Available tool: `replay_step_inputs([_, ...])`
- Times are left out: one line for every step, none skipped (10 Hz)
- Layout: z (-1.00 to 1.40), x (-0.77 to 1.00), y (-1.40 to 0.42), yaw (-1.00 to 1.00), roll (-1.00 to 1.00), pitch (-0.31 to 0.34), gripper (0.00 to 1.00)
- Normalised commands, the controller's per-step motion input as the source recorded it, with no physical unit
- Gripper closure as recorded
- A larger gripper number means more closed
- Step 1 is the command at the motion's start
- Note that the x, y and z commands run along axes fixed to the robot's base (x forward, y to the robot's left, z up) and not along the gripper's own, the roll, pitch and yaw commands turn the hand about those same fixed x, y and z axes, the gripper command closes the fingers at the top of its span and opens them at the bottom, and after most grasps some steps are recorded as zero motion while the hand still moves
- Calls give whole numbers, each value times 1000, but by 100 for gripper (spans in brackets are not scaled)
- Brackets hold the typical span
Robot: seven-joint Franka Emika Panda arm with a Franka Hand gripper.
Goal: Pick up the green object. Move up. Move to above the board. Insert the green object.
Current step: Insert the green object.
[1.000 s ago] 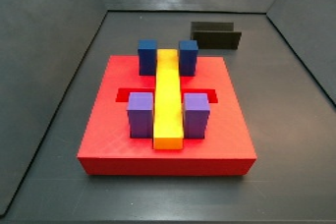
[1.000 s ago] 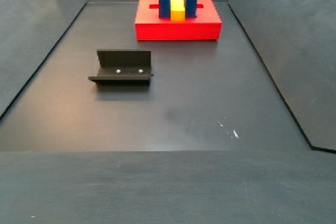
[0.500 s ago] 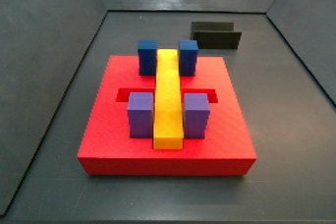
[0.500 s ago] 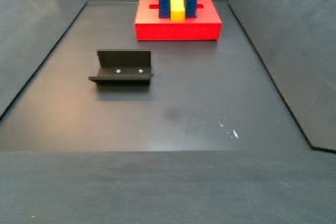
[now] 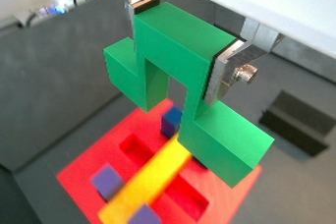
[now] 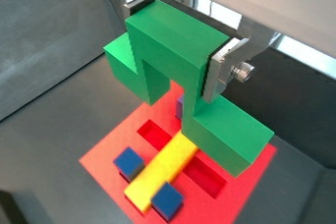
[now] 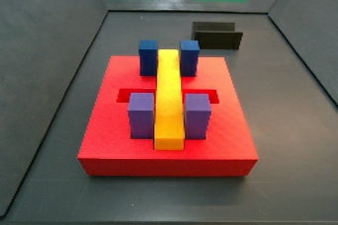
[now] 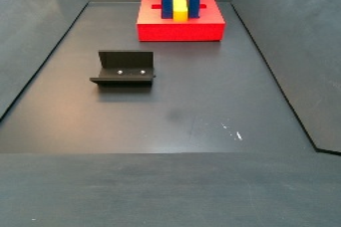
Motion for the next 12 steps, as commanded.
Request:
replay_step_inputs([-423,351,-69,0,226,-261,100])
replay_step_inputs([-400,171,-69,0,234,-283,100])
replay_step_inputs([-451,0,-91,51,176,-336,100])
replay_step_inputs([-420,-363,-206,86,187,-399,100])
replay_step_inputs([-437,-557,-297,94,231,-373,100])
replay_step_inputs([-489,-437,-309,71,211,-336,100])
replay_step_inputs([-566,-311,-291,43,176,-324,100])
replay_step_inputs([-449,-69,-254,0,199,-331,100])
replay_step_inputs([-134,74,-91,23,191,-286,100])
replay_step_inputs([-29,234,0,169,147,-226,100])
replay_step_inputs([-31,251,0,306,36,-137,100])
replay_step_inputs([-160,3,49,386,0,-163,100])
